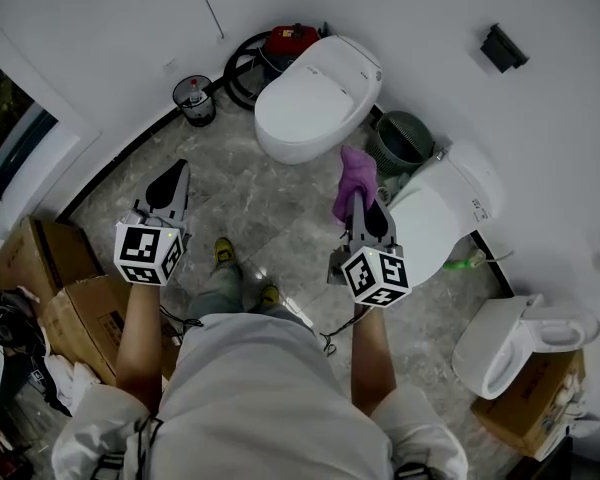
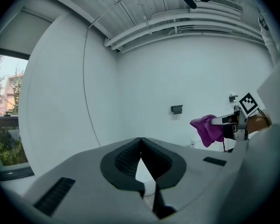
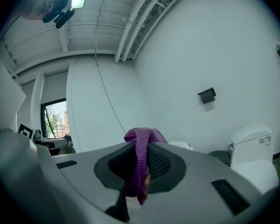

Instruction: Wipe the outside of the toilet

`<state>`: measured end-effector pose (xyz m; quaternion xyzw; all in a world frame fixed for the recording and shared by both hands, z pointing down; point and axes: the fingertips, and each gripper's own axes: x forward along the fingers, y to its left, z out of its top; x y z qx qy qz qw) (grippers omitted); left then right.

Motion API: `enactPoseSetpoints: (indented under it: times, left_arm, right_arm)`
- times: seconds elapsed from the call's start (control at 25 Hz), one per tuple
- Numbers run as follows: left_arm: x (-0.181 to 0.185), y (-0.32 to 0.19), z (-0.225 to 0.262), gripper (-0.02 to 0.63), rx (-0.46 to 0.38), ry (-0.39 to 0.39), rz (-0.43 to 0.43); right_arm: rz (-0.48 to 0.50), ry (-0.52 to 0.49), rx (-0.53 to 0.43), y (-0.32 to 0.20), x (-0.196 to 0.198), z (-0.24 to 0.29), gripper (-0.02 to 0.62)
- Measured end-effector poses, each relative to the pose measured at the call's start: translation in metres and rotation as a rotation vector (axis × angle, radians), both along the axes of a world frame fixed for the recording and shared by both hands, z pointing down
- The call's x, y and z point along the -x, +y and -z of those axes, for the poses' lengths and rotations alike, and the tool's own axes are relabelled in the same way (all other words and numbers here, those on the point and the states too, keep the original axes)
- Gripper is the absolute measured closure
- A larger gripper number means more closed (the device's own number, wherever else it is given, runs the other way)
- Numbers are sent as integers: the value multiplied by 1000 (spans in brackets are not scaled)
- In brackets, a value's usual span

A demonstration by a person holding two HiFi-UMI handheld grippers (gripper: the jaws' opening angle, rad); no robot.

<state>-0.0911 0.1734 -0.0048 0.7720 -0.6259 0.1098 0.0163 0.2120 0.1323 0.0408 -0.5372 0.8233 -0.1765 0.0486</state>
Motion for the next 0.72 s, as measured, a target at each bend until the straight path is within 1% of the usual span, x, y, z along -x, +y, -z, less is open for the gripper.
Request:
enactPoseSetpoints:
  times: [0.24, 0.44, 0.72]
  left_arm:
    - [14, -47, -17, 592, 15, 1, -20]
    - [42, -98, -30, 592, 39, 20, -46]
    - [82, -174, -47, 592, 75, 42, -110]
  right_arm:
    - [-5, 23, 21, -44, 19, -13, 538]
    - [-31, 32, 35, -90, 47, -17, 538]
    - [-71, 62, 67, -149, 92, -26, 538]
